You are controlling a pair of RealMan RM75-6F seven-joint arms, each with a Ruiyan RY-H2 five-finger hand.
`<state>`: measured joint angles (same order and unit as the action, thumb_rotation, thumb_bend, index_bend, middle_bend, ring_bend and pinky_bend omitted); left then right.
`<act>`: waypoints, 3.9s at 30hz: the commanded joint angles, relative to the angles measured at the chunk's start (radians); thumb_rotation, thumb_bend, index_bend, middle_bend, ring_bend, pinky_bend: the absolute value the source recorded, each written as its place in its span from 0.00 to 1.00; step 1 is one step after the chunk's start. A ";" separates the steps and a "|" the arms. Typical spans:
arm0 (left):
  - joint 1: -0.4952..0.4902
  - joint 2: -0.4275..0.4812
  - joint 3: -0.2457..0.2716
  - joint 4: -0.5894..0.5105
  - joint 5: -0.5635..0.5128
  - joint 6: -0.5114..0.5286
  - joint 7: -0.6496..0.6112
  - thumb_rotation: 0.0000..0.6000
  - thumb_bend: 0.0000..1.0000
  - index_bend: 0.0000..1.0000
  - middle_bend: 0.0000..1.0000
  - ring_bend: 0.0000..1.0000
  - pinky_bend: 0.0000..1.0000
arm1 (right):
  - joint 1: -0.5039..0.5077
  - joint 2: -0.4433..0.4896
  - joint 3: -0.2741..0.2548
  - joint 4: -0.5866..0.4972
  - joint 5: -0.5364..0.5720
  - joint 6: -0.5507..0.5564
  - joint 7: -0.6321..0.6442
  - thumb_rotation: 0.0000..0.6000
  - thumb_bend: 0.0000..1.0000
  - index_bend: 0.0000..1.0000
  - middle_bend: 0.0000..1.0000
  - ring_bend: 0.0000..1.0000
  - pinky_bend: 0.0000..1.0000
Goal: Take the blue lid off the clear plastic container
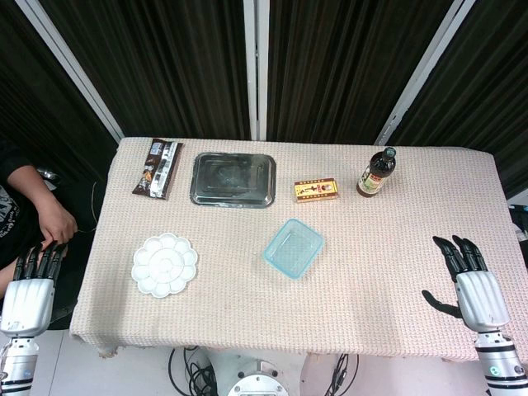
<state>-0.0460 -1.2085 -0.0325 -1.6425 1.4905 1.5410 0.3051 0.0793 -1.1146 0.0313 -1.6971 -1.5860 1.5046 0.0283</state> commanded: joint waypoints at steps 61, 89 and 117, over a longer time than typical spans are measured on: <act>-0.029 -0.012 -0.018 0.019 -0.049 -0.051 -0.020 1.00 0.00 0.07 0.02 0.00 0.00 | 0.724 -0.458 0.186 0.355 0.188 -0.671 -0.158 1.00 0.14 0.00 0.11 0.00 0.00; -0.001 -0.031 0.006 0.093 -0.015 -0.018 -0.113 1.00 0.00 0.07 0.02 0.00 0.00 | 0.846 -0.484 0.117 0.141 0.156 -0.799 -0.210 1.00 0.27 0.08 0.34 0.00 0.00; -0.016 -0.041 0.007 0.112 0.023 -0.021 -0.129 1.00 0.00 0.07 0.02 0.00 0.00 | 0.575 -0.187 -0.066 -0.110 0.086 -0.430 -0.265 1.00 0.27 0.07 0.27 0.00 0.00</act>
<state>-0.0604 -1.2513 -0.0250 -1.5286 1.5120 1.5202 0.1740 0.6862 -1.3329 -0.0411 -1.7992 -1.4709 1.0225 -0.2961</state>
